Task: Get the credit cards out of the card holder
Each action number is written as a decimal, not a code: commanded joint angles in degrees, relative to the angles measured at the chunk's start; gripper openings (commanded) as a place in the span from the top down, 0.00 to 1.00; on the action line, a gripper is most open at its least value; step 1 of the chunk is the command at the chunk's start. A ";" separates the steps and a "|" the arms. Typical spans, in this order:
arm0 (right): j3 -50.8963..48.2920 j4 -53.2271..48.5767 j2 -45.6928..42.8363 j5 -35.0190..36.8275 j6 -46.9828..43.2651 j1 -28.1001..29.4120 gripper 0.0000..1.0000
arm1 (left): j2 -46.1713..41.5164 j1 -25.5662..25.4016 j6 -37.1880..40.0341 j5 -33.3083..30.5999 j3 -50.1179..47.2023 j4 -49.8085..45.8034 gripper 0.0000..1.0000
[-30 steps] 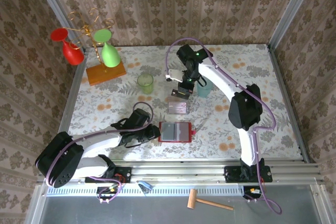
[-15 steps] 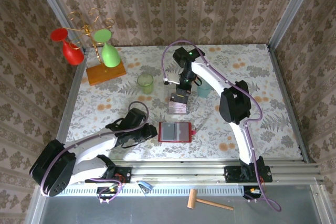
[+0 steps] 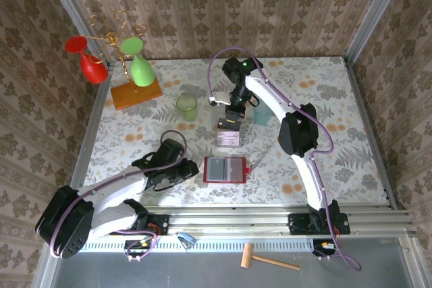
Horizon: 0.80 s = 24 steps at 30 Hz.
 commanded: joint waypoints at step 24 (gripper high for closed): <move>4.56 -4.27 5.50 -0.48 -3.46 0.20 1.00 | 1.30 1.54 1.84 1.28 0.45 -1.63 0.73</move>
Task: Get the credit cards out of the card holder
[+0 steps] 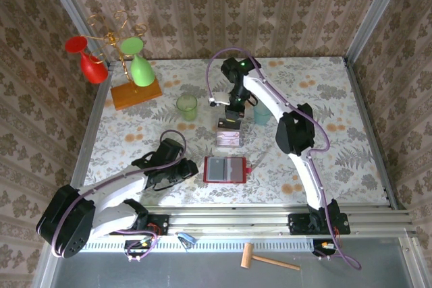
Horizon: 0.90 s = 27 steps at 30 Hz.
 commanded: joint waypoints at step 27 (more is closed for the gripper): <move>2.04 -0.09 -0.70 -2.29 3.66 -0.37 0.68 | 0.15 0.52 0.67 0.45 0.54 -0.59 0.72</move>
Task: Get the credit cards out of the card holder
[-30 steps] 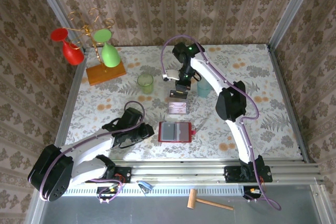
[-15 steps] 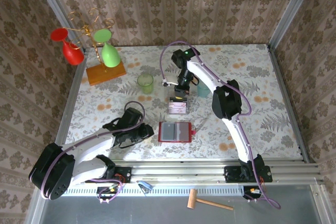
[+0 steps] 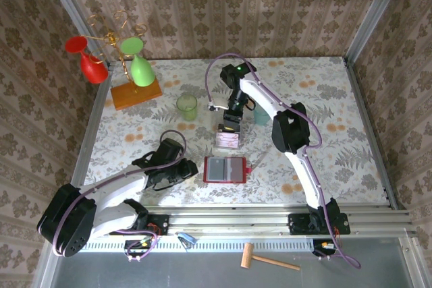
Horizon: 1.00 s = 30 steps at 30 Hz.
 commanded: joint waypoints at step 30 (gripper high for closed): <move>-66.62 51.99 -47.29 15.17 75.94 -0.03 0.67 | 8.90 -1.33 1.21 3.22 1.66 12.88 0.69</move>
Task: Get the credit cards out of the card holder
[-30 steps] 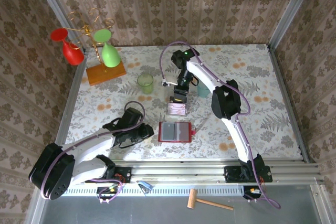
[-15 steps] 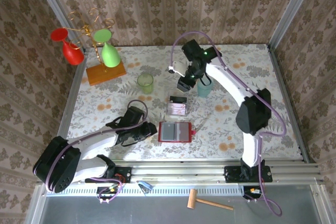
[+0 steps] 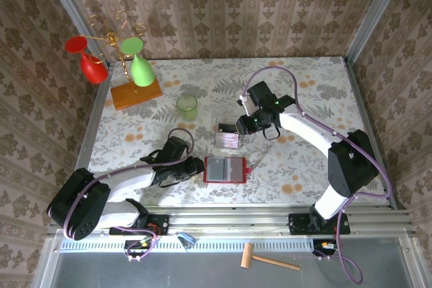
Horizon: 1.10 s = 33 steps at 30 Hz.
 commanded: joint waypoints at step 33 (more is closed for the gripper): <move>-3.32 6.12 10.07 8.40 17.62 2.12 0.65 | -1.26 -0.20 0.17 -0.72 0.37 0.85 0.68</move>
